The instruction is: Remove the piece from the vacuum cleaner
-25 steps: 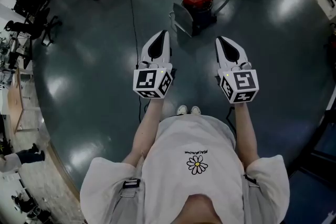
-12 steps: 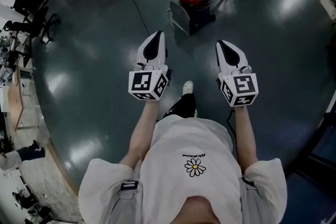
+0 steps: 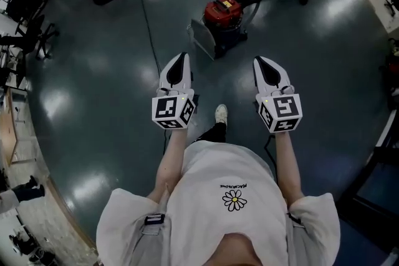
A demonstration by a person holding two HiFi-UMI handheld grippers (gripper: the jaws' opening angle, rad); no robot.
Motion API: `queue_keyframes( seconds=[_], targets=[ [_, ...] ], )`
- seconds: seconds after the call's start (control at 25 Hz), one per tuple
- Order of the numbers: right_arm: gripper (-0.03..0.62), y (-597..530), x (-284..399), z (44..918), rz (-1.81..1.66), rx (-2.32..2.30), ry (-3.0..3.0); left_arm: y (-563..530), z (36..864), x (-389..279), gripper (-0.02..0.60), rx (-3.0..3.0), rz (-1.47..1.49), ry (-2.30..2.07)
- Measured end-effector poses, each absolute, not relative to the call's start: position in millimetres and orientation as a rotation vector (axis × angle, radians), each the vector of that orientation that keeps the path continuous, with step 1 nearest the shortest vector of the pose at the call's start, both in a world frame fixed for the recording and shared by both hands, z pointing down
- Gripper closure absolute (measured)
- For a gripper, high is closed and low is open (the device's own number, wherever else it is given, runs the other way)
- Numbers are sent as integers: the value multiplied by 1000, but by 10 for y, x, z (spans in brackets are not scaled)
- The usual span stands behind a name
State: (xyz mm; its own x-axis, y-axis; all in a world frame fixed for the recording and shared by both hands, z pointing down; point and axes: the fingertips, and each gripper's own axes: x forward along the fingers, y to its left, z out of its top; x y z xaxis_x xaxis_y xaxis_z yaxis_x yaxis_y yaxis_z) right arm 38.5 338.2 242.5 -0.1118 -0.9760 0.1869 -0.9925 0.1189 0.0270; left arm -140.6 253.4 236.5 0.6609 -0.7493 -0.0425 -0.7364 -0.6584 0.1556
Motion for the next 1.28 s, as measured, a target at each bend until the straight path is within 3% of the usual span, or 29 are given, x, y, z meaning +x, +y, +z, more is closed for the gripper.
queue_keyframes(
  seconds=[0.4, 1.08, 1.28],
  targets=[
    [571, 2277, 791, 2505, 196, 1893, -2193, 1337, 2579, -1152, 581, 2652, -128, -1304],
    [572, 735, 1286, 3154, 372, 1736, -2282, 256, 2932, -577, 581, 2580, -26, -1369],
    [572, 118, 1396, 2989, 352, 1659, -2343, -194, 2878, -456, 581, 2540, 62, -1439]
  ],
)
